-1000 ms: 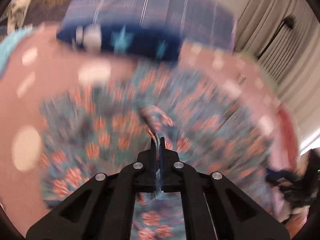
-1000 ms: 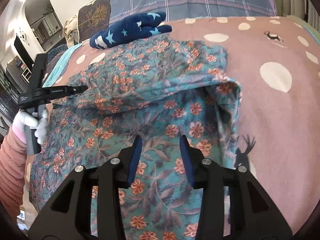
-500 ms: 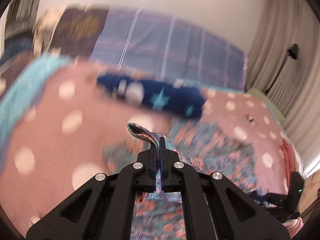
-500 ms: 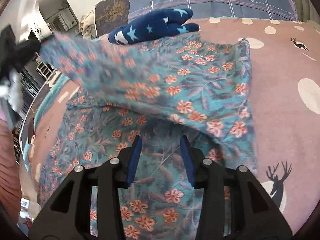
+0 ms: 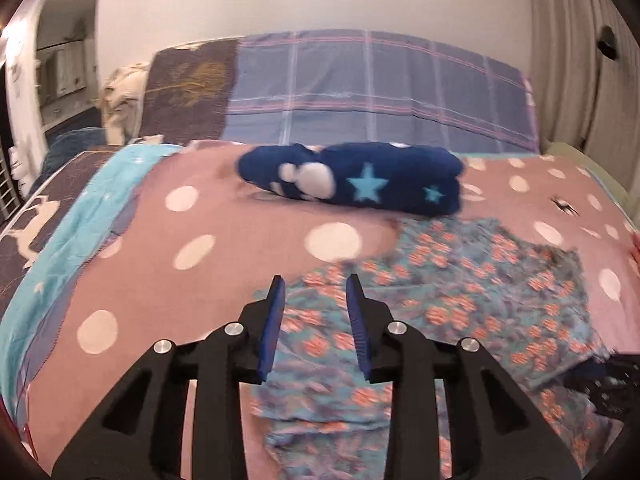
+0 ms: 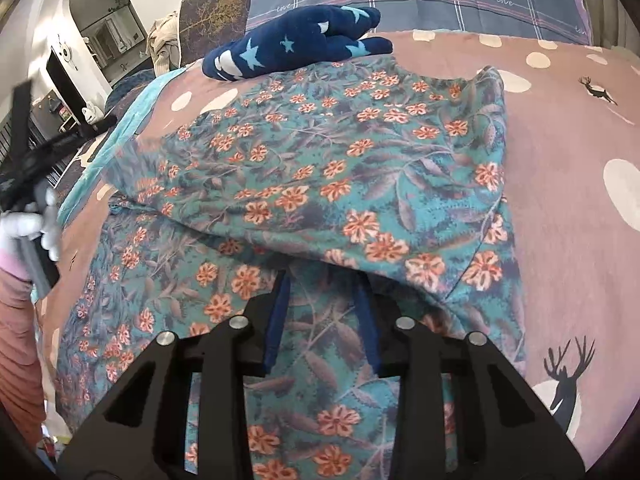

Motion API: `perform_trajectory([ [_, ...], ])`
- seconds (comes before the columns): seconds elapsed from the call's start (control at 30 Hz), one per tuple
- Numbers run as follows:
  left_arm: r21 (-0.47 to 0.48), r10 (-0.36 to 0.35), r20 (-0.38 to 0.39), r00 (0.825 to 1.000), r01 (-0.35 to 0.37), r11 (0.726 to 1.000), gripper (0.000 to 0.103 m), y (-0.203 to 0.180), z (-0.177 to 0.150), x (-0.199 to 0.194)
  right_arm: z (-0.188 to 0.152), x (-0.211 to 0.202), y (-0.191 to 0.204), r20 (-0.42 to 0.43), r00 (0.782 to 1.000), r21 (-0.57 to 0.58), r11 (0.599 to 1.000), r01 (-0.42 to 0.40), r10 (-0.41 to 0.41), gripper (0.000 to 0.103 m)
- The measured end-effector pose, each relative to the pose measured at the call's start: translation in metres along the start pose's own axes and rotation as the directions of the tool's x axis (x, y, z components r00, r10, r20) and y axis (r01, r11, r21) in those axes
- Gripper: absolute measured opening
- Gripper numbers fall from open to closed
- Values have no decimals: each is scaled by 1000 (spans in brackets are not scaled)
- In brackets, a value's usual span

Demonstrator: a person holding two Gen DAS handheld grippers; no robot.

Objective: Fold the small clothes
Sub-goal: 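Release the shirt with the left gripper and smooth the folded layer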

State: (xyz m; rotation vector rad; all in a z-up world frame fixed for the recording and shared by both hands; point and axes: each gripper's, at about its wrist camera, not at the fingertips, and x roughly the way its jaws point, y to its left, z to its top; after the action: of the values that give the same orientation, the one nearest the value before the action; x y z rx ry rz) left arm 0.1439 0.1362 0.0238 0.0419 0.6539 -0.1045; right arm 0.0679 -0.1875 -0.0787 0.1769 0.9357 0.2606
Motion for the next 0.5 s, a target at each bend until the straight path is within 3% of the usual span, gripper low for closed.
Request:
perform_trajectory([
  [0.07,-2,-74,-53,996,74,997,32,-7,-6,9,-1,-1,0,17,999,-12,999,33,-33,32],
  [0.13,2,-105,-96,990,105,994,32,-14,-16,18,-1,-2,-1,37,998,-19,998,59,-58,28],
  [0.2,35,-97,-161,982,104,994,32,-24,-34,36,3,-12,-12,105,992,30,997,67,-70,10],
  [0.27,54,-99,-209,973,112,992,32,-30,-51,47,8,-28,-32,176,972,115,984,139,-158,3],
  [0.3,64,-90,-240,967,108,992,32,-32,-60,54,8,-36,-42,195,959,161,971,178,-208,4],
  [0.37,79,-70,-226,972,90,993,33,-34,-68,59,5,-46,-63,195,940,236,944,231,-279,6],
  [0.43,91,-56,-220,974,78,993,33,-35,-69,58,2,-43,-74,145,960,252,947,199,-240,7],
  [0.5,102,-43,-221,974,67,992,33,-37,-69,57,-4,-39,-74,107,976,240,957,161,-190,16],
])
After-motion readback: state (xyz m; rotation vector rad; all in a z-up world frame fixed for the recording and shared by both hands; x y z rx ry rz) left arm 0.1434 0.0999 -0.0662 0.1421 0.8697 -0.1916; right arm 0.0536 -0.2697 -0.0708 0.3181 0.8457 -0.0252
